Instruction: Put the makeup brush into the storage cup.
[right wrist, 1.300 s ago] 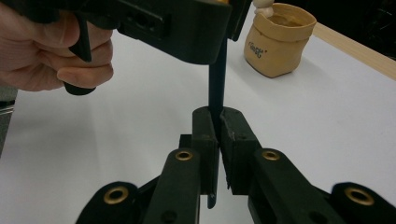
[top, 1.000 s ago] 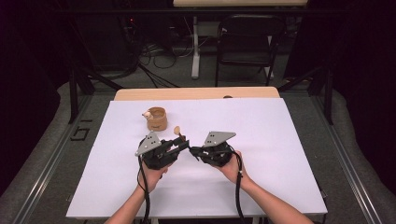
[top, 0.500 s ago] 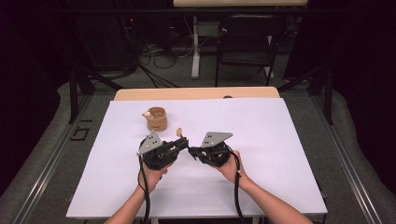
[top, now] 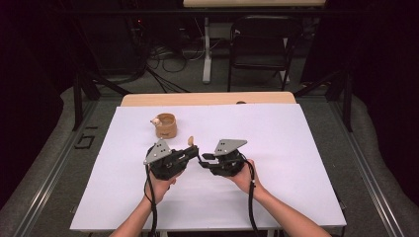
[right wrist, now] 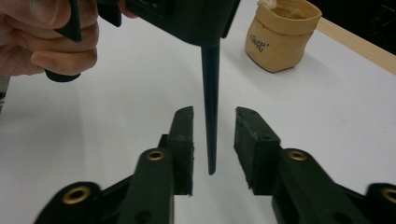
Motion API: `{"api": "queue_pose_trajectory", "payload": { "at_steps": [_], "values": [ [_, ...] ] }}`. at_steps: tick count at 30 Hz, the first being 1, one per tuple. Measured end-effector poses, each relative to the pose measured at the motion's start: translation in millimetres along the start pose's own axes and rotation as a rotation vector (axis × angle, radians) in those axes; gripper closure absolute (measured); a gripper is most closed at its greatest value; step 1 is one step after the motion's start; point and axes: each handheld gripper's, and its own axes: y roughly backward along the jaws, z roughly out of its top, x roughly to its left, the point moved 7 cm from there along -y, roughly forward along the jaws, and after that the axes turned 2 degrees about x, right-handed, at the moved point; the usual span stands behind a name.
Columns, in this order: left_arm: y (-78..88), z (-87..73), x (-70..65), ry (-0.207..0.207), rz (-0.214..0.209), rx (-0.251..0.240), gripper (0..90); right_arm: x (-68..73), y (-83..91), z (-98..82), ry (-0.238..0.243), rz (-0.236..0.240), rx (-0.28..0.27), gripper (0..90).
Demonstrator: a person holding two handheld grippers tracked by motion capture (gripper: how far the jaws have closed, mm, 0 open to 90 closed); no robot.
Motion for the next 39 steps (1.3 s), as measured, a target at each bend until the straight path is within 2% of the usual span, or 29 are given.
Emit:
{"api": "queue_pose_trajectory", "payload": {
  "at_steps": [9,12,15,21,23,32,39],
  "values": [
    [5.2,1.1,7.2,-0.012,0.035,0.010,83.3,-7.1,13.4,-1.8,-0.036,-0.031,-0.008,29.8],
    [7.0,1.5,9.5,-0.015,0.046,0.018,83.3,-9.4,18.5,-4.2,-0.049,-0.036,-0.006,20.4],
    [8.7,2.0,12.1,-0.013,0.060,0.018,83.3,-11.7,24.0,-7.9,-0.056,-0.048,-0.003,15.2],
    [11.2,1.8,16.7,-0.018,0.082,0.029,83.3,-16.8,34.2,-14.0,-0.068,-0.067,0.001,8.5],
    [11.7,1.6,17.7,-0.020,0.075,0.031,83.3,-20.1,41.1,-18.6,-0.073,-0.083,0.004,4.8],
    [15.3,3.7,24.9,-0.031,0.111,0.048,83.3,-26.8,64.8,-36.2,-0.099,-0.112,-0.010,0.1],
    [14.5,5.8,31.1,-0.047,0.111,0.071,83.3,-32.8,84.3,-50.2,-0.116,-0.139,-0.023,0.0]
  ]
}}
